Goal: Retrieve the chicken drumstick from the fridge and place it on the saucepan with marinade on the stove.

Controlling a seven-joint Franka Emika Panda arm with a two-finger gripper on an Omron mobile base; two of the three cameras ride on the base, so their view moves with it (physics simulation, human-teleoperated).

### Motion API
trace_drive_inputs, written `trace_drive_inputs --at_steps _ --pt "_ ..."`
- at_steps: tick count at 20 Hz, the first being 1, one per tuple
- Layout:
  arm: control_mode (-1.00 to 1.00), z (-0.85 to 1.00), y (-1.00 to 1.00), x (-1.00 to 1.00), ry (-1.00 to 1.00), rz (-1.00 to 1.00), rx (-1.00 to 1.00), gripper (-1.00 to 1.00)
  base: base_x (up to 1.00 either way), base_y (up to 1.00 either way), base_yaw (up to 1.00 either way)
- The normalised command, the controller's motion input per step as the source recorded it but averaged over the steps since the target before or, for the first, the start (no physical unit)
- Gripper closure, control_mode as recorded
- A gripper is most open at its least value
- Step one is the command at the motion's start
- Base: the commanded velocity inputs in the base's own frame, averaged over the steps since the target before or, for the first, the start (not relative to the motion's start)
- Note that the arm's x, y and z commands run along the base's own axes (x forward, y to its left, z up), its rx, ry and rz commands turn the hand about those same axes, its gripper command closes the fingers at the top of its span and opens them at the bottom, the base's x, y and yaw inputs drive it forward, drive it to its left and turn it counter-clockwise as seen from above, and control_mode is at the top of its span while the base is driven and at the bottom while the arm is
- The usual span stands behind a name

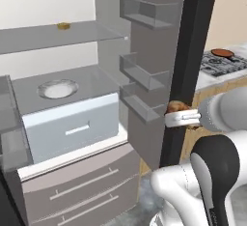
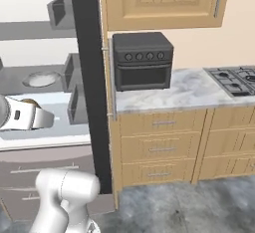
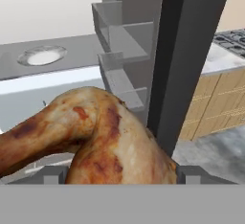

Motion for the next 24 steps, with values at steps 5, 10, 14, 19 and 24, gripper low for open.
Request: trace_drive_inputs --at_steps 5,10,14,19,24 --pt "1.0 0.0 0.0 0.0 0.0 0.0 0.0 1.0 -0.19 -0.5 -0.39" --pt "1.0 0.0 0.0 0.0 0.0 0.0 0.0 1.0 -0.23 -0.5 -0.38" --pt "1.0 0.0 0.0 0.0 0.0 0.0 0.0 1.0 -0.24 -0.52 -0.38" --pt "1.0 0.0 0.0 0.0 0.0 0.0 0.0 1.0 -0.25 -0.57 -0.38" --pt "1.0 0.0 0.0 0.0 0.0 0.0 0.0 1.0 -0.23 -0.6 -0.4"
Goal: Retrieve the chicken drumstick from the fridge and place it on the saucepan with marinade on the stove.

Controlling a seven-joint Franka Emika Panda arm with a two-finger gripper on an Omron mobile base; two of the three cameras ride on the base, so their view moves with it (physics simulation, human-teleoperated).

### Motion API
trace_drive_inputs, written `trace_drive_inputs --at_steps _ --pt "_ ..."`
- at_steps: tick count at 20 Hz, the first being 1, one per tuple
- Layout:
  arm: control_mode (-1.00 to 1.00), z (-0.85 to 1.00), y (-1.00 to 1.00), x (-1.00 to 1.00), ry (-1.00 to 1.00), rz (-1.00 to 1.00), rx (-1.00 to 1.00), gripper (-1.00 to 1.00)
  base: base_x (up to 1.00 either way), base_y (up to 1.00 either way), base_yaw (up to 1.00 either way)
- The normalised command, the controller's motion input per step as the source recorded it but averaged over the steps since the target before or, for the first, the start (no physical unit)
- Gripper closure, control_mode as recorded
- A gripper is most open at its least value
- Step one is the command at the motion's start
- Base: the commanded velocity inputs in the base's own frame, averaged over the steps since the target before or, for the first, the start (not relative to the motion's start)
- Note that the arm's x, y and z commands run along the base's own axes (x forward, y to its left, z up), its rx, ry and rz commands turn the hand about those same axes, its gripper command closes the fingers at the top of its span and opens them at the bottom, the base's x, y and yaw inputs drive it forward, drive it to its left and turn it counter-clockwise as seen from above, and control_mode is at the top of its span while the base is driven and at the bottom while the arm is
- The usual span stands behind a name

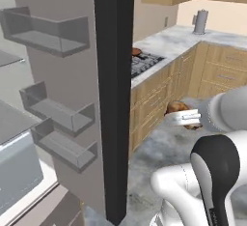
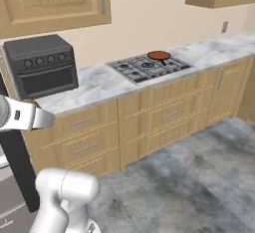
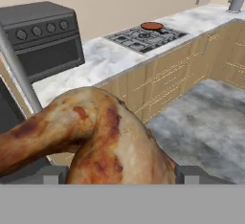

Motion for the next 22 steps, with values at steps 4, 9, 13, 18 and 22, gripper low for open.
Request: trace_drive_inputs --at_steps 4,9,13,18,22 --pt "1.0 0.0 0.0 0.0 0.0 0.0 0.0 1.0 -0.14 -0.58 -0.39" --pt "1.0 0.0 0.0 0.0 0.0 0.0 0.0 1.0 -0.02 -0.56 -0.37" --pt "1.0 0.0 0.0 0.0 0.0 0.0 0.0 1.0 0.0 -0.42 -0.35" --pt "1.0 0.0 0.0 0.0 0.0 0.0 0.0 1.0 0.26 -0.17 -0.28" --pt "1.0 0.0 0.0 0.0 0.0 0.0 0.0 1.0 0.57 -0.03 -0.27"
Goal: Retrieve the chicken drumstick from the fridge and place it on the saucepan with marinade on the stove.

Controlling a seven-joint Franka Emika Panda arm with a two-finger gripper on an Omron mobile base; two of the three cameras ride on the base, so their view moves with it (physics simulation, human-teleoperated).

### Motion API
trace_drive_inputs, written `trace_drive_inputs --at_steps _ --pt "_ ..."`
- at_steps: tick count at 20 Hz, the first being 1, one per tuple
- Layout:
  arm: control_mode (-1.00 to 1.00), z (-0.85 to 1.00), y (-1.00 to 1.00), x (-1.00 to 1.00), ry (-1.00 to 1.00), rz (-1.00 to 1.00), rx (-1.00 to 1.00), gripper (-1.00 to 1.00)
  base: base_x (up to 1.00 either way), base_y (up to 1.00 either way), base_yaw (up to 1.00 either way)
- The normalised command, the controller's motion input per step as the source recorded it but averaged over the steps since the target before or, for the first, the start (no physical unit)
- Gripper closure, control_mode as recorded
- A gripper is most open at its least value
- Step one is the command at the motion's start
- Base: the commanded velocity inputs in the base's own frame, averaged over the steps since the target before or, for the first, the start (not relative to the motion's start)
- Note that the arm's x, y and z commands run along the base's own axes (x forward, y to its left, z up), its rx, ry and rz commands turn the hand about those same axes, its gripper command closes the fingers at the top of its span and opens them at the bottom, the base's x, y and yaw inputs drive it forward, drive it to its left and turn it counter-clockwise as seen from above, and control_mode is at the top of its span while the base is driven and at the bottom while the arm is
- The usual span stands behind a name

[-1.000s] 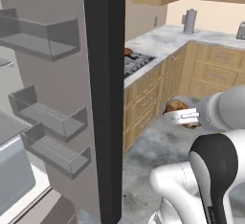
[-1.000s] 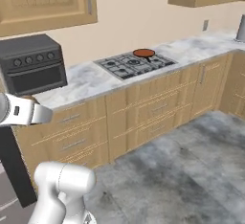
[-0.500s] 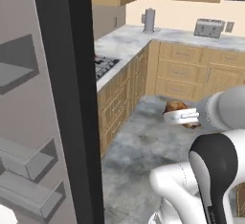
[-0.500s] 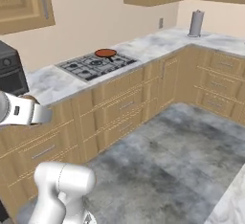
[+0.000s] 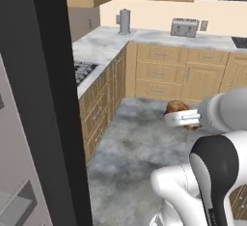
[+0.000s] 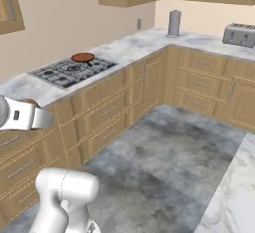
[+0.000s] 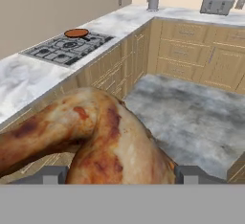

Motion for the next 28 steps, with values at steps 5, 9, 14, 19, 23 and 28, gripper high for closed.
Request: trace_drive_inputs --at_steps 5,9,14,19,23,28 --pt "1.0 0.0 0.0 0.0 0.0 0.0 0.0 1.0 0.93 0.0 -0.27" --pt "1.0 0.0 0.0 0.0 0.0 0.0 0.0 1.0 1.0 0.0 -0.26" --pt "1.0 0.0 0.0 0.0 0.0 0.0 0.0 1.0 0.88 0.0 -0.16" --pt "1.0 0.0 0.0 0.0 0.0 0.0 0.0 1.0 0.79 0.0 -0.01" --pt "1.0 0.0 0.0 0.0 0.0 0.0 0.0 1.0 0.98 0.03 0.02" --pt "1.0 0.0 0.0 0.0 0.0 0.0 0.0 1.0 0.99 0.1 0.17"
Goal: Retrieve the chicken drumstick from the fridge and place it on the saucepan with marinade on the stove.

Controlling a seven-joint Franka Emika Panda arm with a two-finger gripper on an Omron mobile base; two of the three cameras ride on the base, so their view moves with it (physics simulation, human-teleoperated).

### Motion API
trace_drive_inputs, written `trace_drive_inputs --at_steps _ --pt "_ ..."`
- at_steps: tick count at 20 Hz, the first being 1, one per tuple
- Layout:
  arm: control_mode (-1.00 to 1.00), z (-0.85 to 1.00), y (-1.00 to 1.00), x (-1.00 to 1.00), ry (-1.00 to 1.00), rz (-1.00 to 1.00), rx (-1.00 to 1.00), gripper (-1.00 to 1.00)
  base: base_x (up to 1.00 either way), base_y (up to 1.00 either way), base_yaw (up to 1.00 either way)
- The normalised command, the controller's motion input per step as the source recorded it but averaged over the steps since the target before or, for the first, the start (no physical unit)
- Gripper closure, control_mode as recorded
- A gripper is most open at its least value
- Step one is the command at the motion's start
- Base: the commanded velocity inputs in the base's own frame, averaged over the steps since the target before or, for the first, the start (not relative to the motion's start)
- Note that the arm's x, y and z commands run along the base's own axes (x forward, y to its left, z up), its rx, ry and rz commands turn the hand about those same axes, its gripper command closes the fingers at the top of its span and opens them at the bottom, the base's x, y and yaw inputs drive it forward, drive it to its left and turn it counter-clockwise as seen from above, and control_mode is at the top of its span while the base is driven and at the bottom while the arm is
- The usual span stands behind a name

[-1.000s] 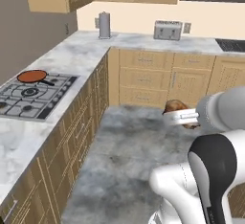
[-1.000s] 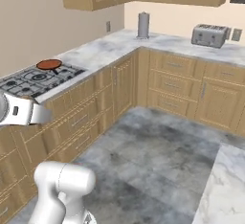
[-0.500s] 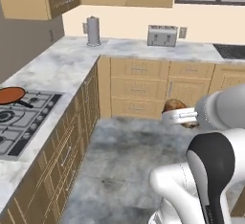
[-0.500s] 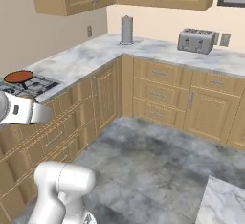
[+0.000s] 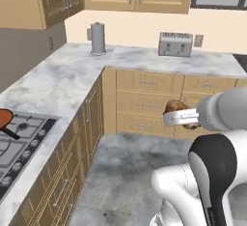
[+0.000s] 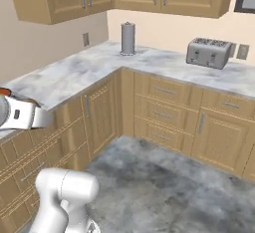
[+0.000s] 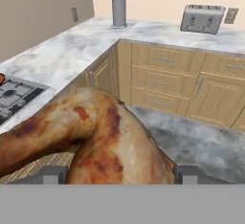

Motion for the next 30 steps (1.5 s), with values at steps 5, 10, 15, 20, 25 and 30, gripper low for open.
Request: trace_drive_inputs --at_steps 5,10,15,20,25,30 --pt "1.0 0.0 0.0 0.0 0.0 0.0 0.0 1.0 0.8 0.13 0.29" --pt "1.0 0.0 0.0 0.0 0.0 0.0 0.0 1.0 0.01 0.05 0.35" --pt "1.0 0.0 0.0 0.0 0.0 0.0 0.0 1.0 -0.62 0.02 0.36" --pt "1.0 0.0 0.0 0.0 0.0 0.0 0.0 1.0 -0.22 0.16 0.45" --pt "1.0 0.0 0.0 0.0 0.0 0.0 0.0 1.0 0.35 0.07 0.48" --pt "1.0 0.0 0.0 0.0 0.0 0.0 0.0 1.0 0.8 -0.03 0.39"
